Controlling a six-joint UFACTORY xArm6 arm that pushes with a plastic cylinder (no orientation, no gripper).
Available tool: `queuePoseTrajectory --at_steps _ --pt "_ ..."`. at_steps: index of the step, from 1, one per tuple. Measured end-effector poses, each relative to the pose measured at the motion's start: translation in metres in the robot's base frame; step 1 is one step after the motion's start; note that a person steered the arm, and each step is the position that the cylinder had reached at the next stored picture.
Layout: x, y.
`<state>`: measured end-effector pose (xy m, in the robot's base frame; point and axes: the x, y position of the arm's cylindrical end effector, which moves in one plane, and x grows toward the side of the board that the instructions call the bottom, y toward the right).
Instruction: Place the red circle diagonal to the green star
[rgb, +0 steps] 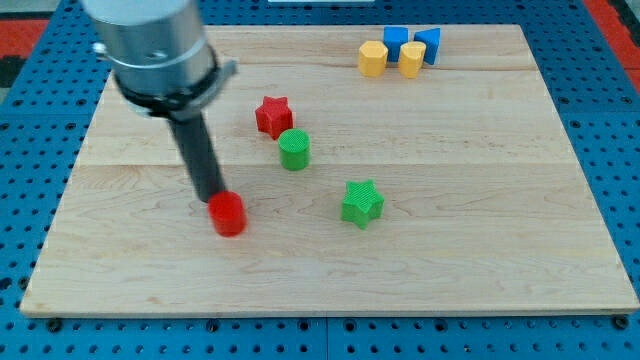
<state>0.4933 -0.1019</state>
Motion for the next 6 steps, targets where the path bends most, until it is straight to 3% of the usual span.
queuePoseTrajectory --at_steps 1,3,4,5,6 --pt "0.006 0.042" --pt "0.003 -0.042" --pt "0.041 0.004" --pt "0.041 0.031" --pt "0.009 0.056"
